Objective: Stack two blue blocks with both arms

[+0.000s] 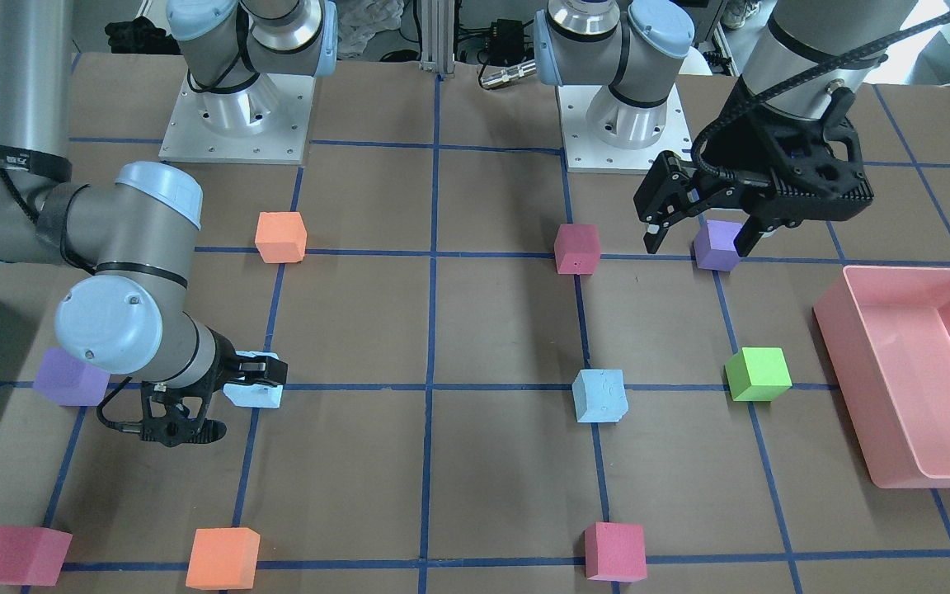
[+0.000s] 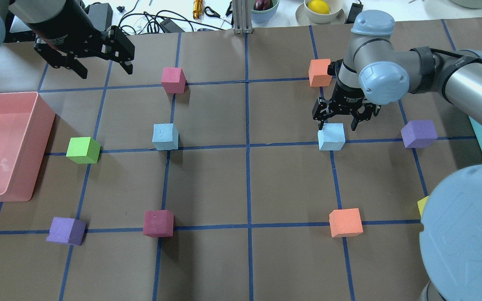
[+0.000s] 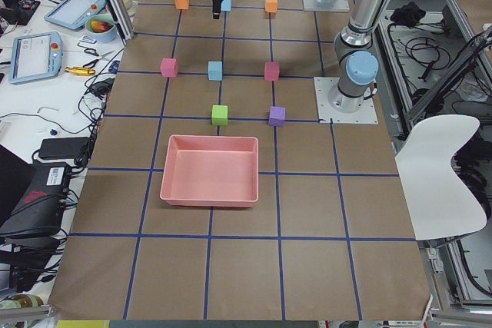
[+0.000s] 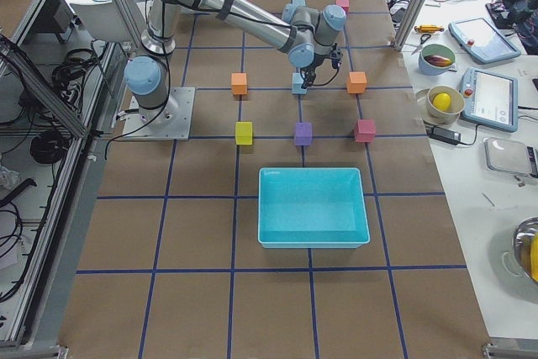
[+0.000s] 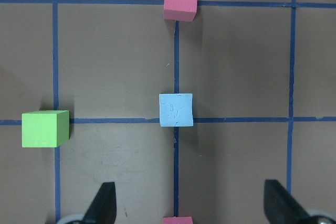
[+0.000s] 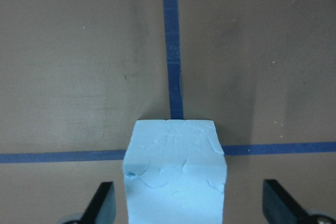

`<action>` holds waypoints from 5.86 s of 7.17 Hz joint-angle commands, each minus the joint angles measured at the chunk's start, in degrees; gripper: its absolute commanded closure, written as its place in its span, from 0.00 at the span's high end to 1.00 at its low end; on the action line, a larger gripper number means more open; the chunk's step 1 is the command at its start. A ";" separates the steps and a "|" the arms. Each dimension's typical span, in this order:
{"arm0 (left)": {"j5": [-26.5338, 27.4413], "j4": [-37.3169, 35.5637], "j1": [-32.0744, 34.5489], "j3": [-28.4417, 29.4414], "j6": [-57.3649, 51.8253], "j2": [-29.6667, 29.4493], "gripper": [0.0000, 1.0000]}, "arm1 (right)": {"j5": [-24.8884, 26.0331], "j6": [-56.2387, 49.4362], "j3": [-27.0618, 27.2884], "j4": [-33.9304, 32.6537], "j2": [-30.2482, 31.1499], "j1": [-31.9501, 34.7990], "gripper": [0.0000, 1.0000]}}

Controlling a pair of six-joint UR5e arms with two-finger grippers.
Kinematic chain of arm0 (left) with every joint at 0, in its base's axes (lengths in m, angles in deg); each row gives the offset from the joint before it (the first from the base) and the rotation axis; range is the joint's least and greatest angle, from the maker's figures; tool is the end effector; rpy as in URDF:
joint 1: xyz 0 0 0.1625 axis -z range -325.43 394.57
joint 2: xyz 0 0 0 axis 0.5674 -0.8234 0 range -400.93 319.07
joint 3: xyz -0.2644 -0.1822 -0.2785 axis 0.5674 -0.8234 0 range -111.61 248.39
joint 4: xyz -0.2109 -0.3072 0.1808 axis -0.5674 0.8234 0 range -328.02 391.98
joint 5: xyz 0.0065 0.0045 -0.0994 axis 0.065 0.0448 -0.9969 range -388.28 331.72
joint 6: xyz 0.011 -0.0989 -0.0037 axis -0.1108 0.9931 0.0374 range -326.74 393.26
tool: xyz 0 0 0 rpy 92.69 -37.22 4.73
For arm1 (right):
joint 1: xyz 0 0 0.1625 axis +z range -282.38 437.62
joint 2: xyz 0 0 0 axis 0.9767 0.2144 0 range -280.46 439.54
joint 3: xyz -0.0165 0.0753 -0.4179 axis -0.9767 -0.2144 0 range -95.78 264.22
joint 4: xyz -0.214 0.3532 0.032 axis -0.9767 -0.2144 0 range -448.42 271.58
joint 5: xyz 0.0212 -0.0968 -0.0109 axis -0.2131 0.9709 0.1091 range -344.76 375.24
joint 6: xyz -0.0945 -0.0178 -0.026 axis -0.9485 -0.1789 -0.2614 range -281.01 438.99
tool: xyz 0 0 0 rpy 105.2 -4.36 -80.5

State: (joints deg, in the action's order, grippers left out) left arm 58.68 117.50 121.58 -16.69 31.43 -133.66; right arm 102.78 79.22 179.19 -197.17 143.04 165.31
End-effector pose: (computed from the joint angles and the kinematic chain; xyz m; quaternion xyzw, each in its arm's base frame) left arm -0.1111 -0.5291 0.5149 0.0086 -0.9979 0.0592 0.0240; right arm 0.1133 -0.6045 0.2190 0.0243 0.9933 0.1103 0.0234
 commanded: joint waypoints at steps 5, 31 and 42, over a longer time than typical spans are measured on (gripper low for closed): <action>-0.03 0.09 0.00 0.00 -0.01 0.00 1.00 | -0.61 -4.60 3.45 -6.88 -0.75 -0.06 0.06; 0.41 -26.04 1.85 -14.90 5.89 -17.30 1.00 | -0.01 8.34 -7.17 9.03 12.32 3.91 1.00; -0.03 -22.63 10.58 -8.73 14.08 -19.35 0.00 | 1.42 7.60 -2.86 17.53 25.27 2.93 1.00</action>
State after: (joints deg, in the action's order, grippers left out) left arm 58.63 91.44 127.56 -29.04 40.68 -154.17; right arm 104.35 87.10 176.31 -179.56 168.21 168.29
